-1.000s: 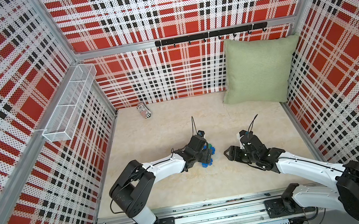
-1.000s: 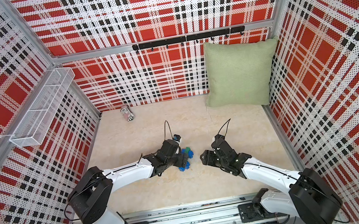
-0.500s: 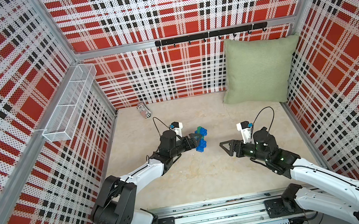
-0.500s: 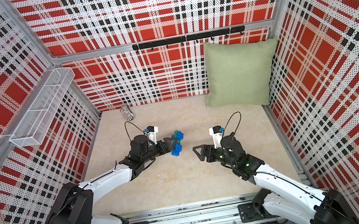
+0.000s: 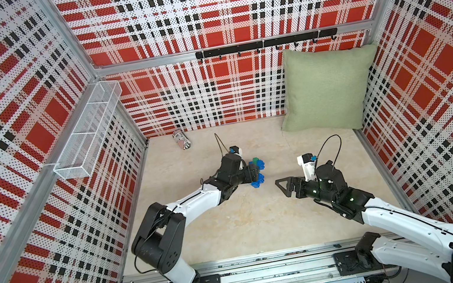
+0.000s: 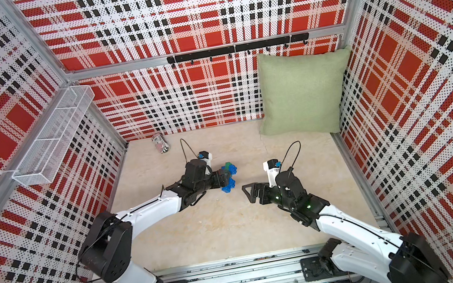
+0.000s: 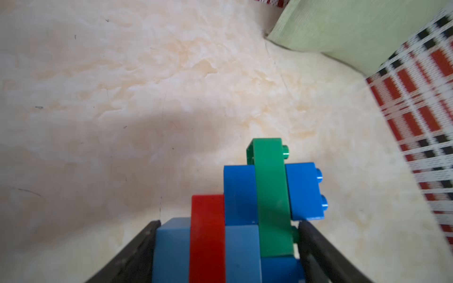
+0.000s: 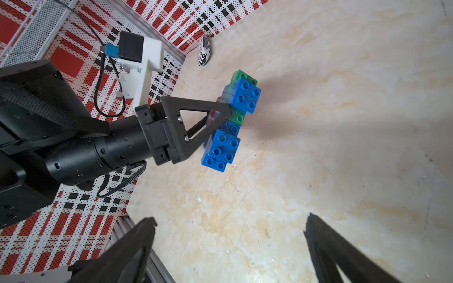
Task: Assemble a heart with lego
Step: Adjust the lego brick at the center of the board.
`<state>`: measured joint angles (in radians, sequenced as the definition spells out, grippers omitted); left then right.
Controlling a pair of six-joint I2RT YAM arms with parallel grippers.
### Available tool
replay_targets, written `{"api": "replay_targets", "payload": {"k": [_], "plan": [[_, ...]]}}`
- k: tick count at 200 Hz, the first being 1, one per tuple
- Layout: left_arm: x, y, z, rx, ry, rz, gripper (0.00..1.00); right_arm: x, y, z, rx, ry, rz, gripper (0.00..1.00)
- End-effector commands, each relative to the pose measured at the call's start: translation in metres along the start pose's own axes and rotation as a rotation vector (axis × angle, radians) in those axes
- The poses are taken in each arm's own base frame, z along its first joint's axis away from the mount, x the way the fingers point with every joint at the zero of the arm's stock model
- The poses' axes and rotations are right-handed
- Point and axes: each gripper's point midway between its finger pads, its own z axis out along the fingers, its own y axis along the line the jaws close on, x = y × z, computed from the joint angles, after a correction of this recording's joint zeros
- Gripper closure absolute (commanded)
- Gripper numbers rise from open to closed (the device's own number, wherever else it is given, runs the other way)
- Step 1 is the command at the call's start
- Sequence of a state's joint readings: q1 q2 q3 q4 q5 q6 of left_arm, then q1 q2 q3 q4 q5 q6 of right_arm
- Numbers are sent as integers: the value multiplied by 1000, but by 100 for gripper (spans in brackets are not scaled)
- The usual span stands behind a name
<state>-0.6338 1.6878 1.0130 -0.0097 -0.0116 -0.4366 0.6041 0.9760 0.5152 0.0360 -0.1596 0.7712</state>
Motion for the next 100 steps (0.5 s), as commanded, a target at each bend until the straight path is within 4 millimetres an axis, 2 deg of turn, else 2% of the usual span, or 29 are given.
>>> {"api": "replay_targets", "payload": {"k": [1, 25, 59, 70, 100], "plan": [[20, 15, 14, -147, 64, 140, 40, -10, -8, -3, 60, -29, -16, 0], [31, 21, 26, -239, 96, 206, 38, -11, -15, -7, 102, -37, -19, 0], [42, 24, 35, -243, 125, 208, 33, -12, -20, -10, 124, -46, -24, 0], [42, 24, 35, -241, 125, 210, 29, -12, -20, -10, 131, -49, -25, 0], [36, 22, 29, -230, 115, 205, 8, -16, -25, -12, 175, -48, -39, 0]]}}
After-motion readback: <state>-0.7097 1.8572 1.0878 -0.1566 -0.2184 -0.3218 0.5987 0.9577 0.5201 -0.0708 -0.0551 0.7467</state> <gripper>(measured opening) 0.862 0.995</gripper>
